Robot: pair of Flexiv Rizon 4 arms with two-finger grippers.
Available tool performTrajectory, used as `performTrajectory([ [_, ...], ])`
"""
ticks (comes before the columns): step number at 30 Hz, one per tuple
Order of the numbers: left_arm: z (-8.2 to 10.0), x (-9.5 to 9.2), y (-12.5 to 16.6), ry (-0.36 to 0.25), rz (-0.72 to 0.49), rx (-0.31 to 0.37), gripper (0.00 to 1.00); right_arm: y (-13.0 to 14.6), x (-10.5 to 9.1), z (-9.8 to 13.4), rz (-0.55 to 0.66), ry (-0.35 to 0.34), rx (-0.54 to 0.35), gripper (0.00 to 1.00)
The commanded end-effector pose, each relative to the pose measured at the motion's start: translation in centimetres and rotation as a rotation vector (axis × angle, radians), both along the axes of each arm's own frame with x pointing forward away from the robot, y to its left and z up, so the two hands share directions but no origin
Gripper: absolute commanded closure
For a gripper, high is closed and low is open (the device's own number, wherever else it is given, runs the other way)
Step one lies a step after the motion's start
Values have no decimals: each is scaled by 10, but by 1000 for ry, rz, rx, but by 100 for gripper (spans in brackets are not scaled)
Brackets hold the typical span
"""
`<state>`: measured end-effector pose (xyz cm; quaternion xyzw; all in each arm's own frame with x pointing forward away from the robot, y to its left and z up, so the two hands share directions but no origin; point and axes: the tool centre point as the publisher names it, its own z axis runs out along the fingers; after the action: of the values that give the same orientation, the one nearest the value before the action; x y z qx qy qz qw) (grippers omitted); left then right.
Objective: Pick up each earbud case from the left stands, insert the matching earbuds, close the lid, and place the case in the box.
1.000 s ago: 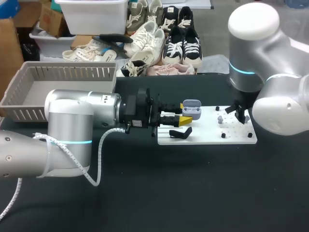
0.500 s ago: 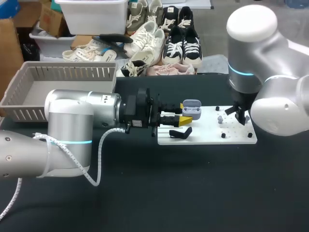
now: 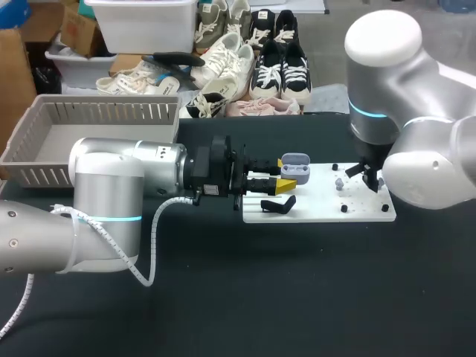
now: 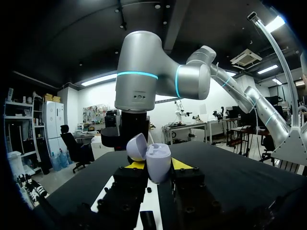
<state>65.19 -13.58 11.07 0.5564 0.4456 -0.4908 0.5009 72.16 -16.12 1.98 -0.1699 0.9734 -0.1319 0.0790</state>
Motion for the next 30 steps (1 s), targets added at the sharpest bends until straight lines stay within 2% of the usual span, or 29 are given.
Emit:
performTrajectory([
  [1,0,-2,0,-2,6,-1,100,1,2,-1,-2,2,-8,84],
  [2,0,-2,0,-2,6,-1,100,1,2,-2,-2,2,-8,95],
  [3,0,-2,0,-2,6,-1,100,1,2,-2,-2,2,-9,100],
  [17,0,-2,0,-2,6,-1,100,-2,-1,5,-7,-18,-8,100],
  [30,0,-2,0,-2,6,-1,100,-1,-21,32,-17,-32,0,100],
])
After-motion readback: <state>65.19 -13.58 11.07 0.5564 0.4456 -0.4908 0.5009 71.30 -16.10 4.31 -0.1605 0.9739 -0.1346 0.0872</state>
